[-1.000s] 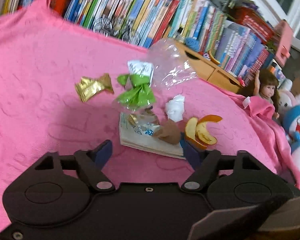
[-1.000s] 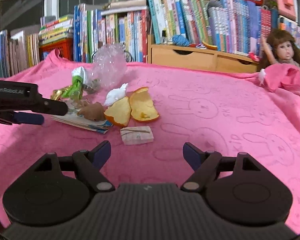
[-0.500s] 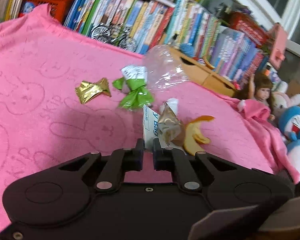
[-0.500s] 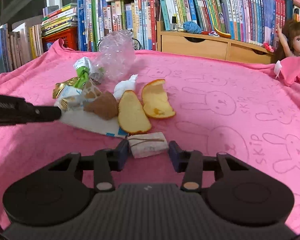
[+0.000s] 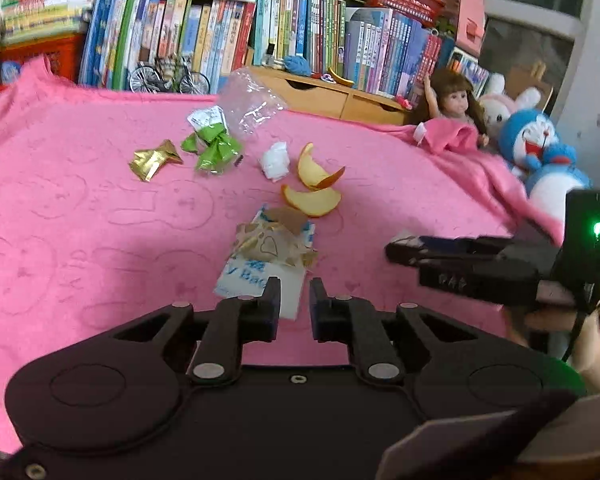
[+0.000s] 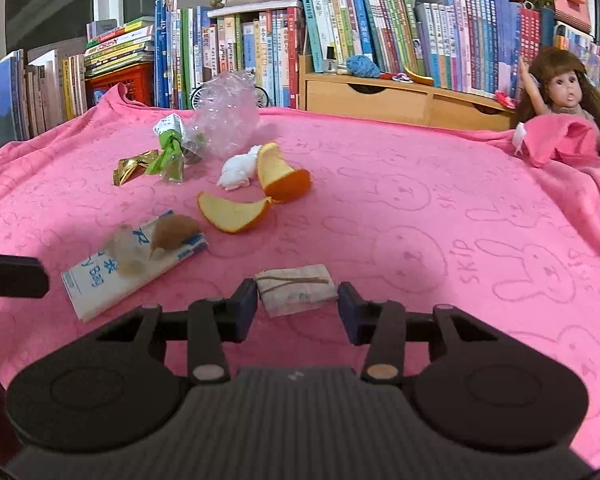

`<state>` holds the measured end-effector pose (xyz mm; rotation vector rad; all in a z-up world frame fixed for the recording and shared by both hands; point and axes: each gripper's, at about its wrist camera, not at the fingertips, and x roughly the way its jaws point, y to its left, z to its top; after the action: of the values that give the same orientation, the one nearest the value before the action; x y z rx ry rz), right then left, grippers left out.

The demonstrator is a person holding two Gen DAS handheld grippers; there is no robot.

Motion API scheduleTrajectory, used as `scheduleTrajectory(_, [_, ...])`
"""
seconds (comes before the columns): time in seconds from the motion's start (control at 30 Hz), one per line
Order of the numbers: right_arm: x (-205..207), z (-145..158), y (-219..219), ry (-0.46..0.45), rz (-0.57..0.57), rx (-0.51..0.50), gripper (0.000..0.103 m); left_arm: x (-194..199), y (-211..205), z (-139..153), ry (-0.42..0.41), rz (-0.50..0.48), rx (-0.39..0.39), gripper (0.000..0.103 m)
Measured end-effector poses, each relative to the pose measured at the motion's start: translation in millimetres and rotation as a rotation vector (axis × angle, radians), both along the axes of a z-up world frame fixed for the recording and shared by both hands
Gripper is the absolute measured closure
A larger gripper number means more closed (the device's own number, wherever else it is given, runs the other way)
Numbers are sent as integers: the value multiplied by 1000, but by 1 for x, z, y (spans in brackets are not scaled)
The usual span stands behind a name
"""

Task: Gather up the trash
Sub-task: 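Grasp the clear wrapper beside the gold wrapper with the left gripper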

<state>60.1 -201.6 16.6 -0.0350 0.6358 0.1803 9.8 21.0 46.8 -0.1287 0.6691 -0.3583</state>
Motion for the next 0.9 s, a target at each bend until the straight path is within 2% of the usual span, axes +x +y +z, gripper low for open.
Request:
scheduleTrajectory(0.03, [-1, 0, -2, 1, -2, 0, 53, -6, -1, 1, -24, 4, 29, 70])
scheduleTrajectory(0.07, [-3, -1, -3, 2, -5, 0, 53, -9, -3, 1, -47, 6, 55, 41])
scheduleTrajectory(0.1, [-4, -1, -5, 3, -7, 0, 53, -10, -4, 0, -73, 9, 83, 21])
scheduleTrajectory(0.2, [-8, -2, -8, 9, -10, 11, 53, -10, -12, -5, -135, -3, 169, 16])
scheduleTrajectory(0.27, [-10, -4, -8, 11, -11, 13, 53, 0, -17, -12, -142, -18, 210, 15])
scheduleTrajectory(0.37, [-14, -4, -8, 6, -9, 14, 52, 17, -23, -19, -111, 15, 237, 16])
scheduleTrajectory(0.43, [-16, -4, -8, 6, -7, 14, 52, 20, -21, -15, -129, 25, 196, 16])
scheduleTrajectory(0.5, [-17, -4, -9, 6, -6, 16, 52, 25, -20, -10, -145, -5, 108, 15])
scheduleTrajectory(0.57, [-17, -4, -9, 8, -8, 17, 52, 37, -20, -9, -127, -19, 41, 13])
scheduleTrajectory(0.63, [-17, -5, -9, 7, -10, 21, 52, 49, -24, -14, -102, 0, 31, 13])
scheduleTrajectory(0.7, [-18, -5, -9, 8, -7, 23, 52, 61, -30, -22, -82, 26, 77, 14])
scheduleTrajectory(0.73, [-20, -5, -9, 7, -5, 22, 52, 64, -34, -26, -69, 33, 109, 17])
scheduleTrajectory(0.77, [-21, -5, -8, 5, -3, 20, 52, 65, -36, -28, -65, 26, 125, 24])
scheduleTrajectory(0.9, [-25, -5, -9, 2, 1, 20, 52, 55, -38, -31, -88, -38, 116, 51])
